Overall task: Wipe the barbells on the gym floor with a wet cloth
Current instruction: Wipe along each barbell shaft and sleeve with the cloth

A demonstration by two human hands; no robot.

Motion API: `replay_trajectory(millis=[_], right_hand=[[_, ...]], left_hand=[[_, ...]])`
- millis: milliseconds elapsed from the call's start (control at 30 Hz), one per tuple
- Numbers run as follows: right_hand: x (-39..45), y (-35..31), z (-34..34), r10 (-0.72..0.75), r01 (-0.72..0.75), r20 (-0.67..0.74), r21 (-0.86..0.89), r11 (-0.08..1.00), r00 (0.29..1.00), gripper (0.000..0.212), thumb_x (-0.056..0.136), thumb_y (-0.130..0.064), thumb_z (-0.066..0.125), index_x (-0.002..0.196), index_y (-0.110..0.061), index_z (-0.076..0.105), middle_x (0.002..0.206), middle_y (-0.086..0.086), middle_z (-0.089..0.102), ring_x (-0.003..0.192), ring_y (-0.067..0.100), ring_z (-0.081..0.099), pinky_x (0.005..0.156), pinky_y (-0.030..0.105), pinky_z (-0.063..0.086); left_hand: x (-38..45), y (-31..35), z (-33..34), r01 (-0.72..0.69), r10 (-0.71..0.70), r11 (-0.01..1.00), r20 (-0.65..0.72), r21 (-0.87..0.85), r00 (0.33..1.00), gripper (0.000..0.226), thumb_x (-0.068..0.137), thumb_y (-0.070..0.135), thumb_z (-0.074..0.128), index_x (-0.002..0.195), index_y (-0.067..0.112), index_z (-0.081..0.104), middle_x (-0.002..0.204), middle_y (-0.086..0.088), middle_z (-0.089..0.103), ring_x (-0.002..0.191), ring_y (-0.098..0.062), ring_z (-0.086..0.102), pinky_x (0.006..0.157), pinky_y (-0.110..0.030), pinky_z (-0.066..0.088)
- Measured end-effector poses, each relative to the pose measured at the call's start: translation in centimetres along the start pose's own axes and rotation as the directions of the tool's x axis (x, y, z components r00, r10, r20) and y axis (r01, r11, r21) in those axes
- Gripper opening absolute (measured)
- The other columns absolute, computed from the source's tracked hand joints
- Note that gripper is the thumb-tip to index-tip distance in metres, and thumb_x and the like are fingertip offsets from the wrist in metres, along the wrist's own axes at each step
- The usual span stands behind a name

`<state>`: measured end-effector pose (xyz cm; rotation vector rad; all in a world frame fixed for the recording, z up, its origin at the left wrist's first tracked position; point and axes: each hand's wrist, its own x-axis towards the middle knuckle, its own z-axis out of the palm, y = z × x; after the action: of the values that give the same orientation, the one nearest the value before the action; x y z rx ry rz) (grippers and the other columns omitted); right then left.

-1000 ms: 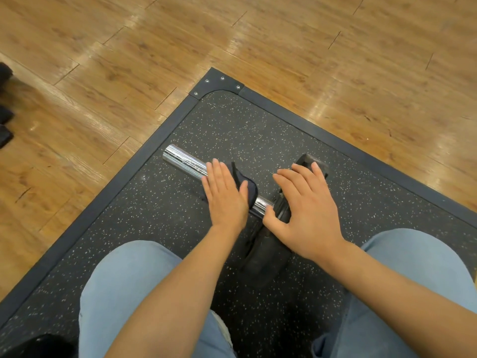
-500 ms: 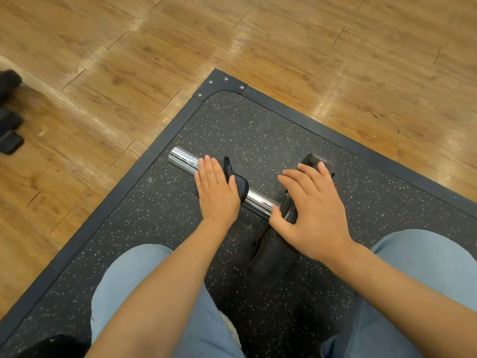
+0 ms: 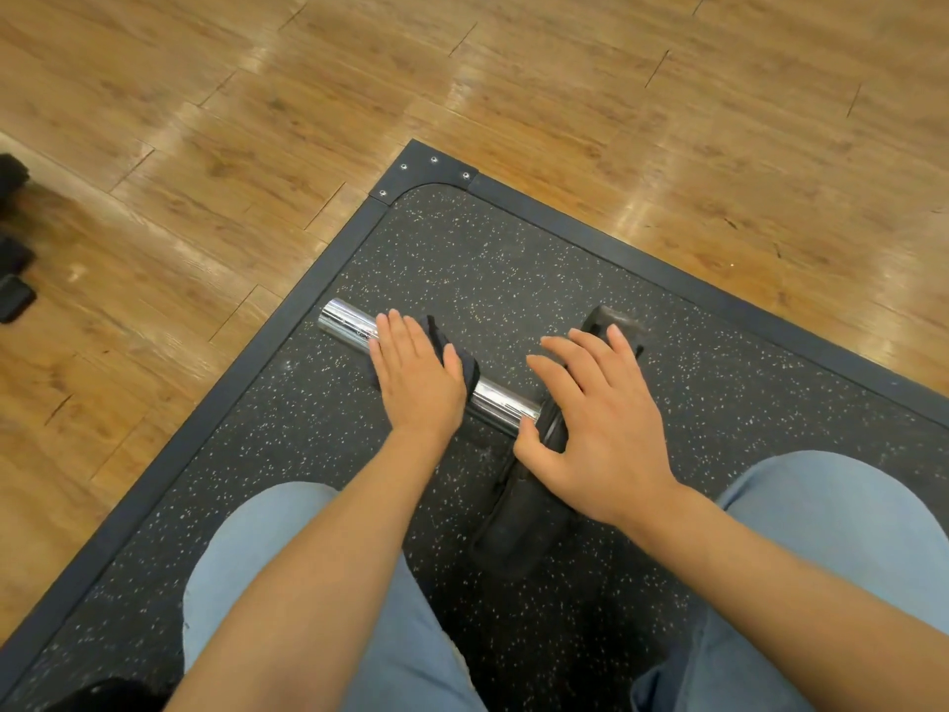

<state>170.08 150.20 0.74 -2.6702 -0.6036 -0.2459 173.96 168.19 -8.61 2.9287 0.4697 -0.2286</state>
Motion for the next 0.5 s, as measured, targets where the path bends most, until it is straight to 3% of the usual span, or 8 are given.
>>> replay_trajectory(millis=[133, 233, 367, 433, 500], right_hand=[[0.3, -0.1, -0.3, 0.026, -0.026, 0.006, 0.006, 1.000, 1.000, 0.046, 0.086, -0.035, 0.055, 0.117, -0.005, 0.069, 0.126, 0.010, 0.065, 0.127, 0.032, 0.054, 0.121, 0.047, 0.024], [0.5, -0.1, -0.6, 0.057, -0.054, 0.085, -0.040, 0.998, 0.995, 0.053, 0.087, -0.038, 0.049, 0.122, -0.002, 0.065, 0.131, 0.013, 0.061, 0.130, 0.032, 0.052, 0.121, 0.046, 0.024], [1.0, -0.5, -0.8, 0.125, -0.105, 0.170, -0.124, 0.987, 0.977, 0.066, 0.084, -0.050, 0.043, 0.122, -0.001, 0.063, 0.134, 0.016, 0.059, 0.131, 0.034, 0.051, 0.118, 0.052, 0.028], [1.7, -1.0, -0.5, 0.177, -0.159, 0.156, -0.124, 0.980, 0.972, 0.066, 0.083, -0.053, 0.042, 0.119, -0.002, 0.065, 0.132, 0.016, 0.061, 0.128, 0.033, 0.054, 0.118, 0.051, 0.028], [2.3, -1.4, -0.1, 0.219, -0.207, 0.118, -0.107, 0.972, 0.969, 0.059, 0.084, -0.049, 0.045, 0.113, -0.003, 0.068, 0.129, 0.015, 0.063, 0.125, 0.031, 0.056, 0.119, 0.050, 0.028]], left_hand=[[-3.4, 1.6, 1.3, -0.234, 0.235, 0.972, -0.028, 0.034, 0.972, 0.075, 0.099, 0.047, 0.013, 0.151, -0.007, 0.022, 0.159, -0.025, 0.019, 0.150, -0.036, 0.011, 0.122, -0.047, 0.006], [-2.8, 1.2, 0.7, -0.281, 0.282, 0.954, -0.001, 0.101, 0.959, 0.083, 0.094, 0.052, 0.008, 0.148, -0.008, 0.031, 0.156, -0.026, 0.027, 0.147, -0.036, 0.023, 0.120, -0.046, 0.014], [-1.3, 1.3, 0.3, -0.282, 0.298, 0.942, -0.063, 0.180, 0.953, 0.060, 0.095, 0.035, 0.039, 0.137, -0.006, 0.050, 0.148, -0.023, 0.044, 0.139, -0.034, 0.040, 0.116, -0.045, 0.029], [-0.8, 1.3, 0.8, -0.477, 0.503, 0.849, -0.067, 0.227, 0.862, 0.050, 0.092, 0.025, 0.047, 0.134, -0.002, 0.055, 0.142, -0.017, 0.052, 0.135, -0.030, 0.047, 0.116, -0.043, 0.031], [-0.5, 1.0, 1.0, -0.620, 0.635, 0.769, -0.068, 0.157, 0.770, 0.048, 0.092, 0.023, 0.037, 0.125, 0.000, 0.062, 0.132, -0.015, 0.061, 0.124, -0.029, 0.057, 0.111, -0.042, 0.032]])
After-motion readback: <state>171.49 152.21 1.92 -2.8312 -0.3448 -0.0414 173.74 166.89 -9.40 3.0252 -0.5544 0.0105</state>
